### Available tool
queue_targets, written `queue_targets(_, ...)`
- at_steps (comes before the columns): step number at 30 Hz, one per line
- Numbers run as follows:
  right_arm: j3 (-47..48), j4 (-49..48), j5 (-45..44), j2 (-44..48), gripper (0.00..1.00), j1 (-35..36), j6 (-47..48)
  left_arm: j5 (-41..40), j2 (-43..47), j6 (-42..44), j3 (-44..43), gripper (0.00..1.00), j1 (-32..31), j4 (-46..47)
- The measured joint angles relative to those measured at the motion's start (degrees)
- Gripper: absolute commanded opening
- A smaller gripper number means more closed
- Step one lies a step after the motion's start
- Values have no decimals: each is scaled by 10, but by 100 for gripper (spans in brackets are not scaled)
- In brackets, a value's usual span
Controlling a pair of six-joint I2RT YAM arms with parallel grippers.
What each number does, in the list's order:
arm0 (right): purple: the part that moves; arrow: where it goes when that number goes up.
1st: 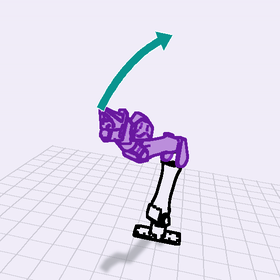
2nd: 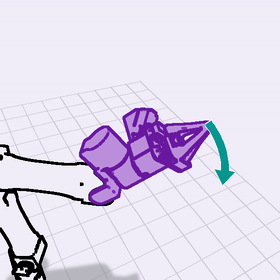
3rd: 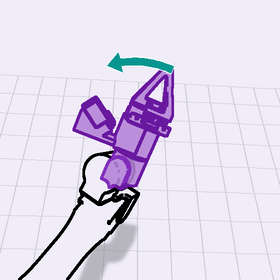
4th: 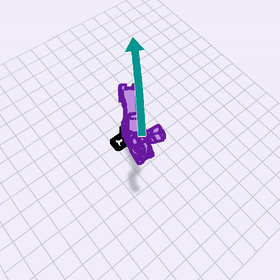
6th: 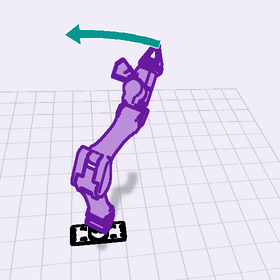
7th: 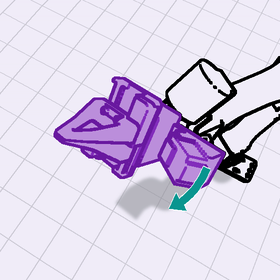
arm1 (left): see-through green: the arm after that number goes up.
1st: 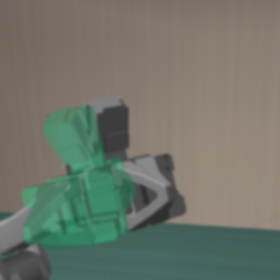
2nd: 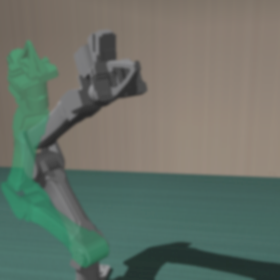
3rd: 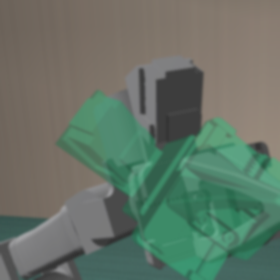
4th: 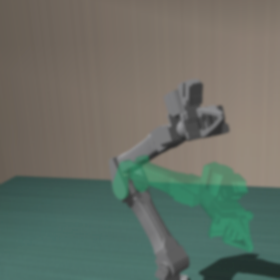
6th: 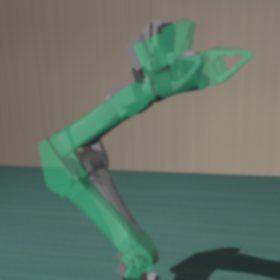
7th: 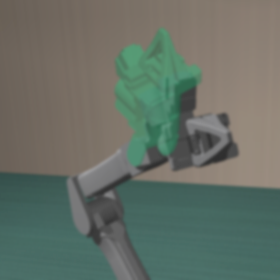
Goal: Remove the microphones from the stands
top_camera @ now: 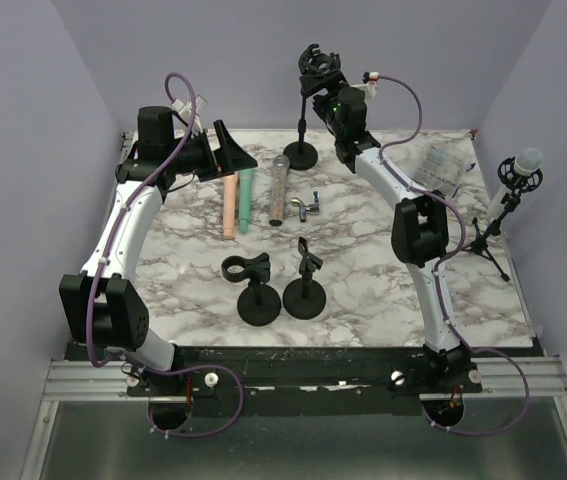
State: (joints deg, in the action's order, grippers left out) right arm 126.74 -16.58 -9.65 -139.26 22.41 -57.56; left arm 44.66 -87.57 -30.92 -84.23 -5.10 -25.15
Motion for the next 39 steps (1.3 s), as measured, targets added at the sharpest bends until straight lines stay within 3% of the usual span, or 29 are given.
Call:
queue_targets(14, -100, -112, -7, 10, 75, 0, -53, 14, 0, -14, 8, 98, 2, 20)
queue_targets(20, -134, -71, 3, -12, 77, 1, -53, 15, 0, -17, 8, 98, 3, 24)
queue_targets(33, -144, -38, 36, -39, 100, 1, -1, 16, 0, -17, 12, 98, 3, 28)
queue_targets(39, -152, -45, 50, -9, 100, 1, 33, 17, 0, -17, 13, 98, 3, 28)
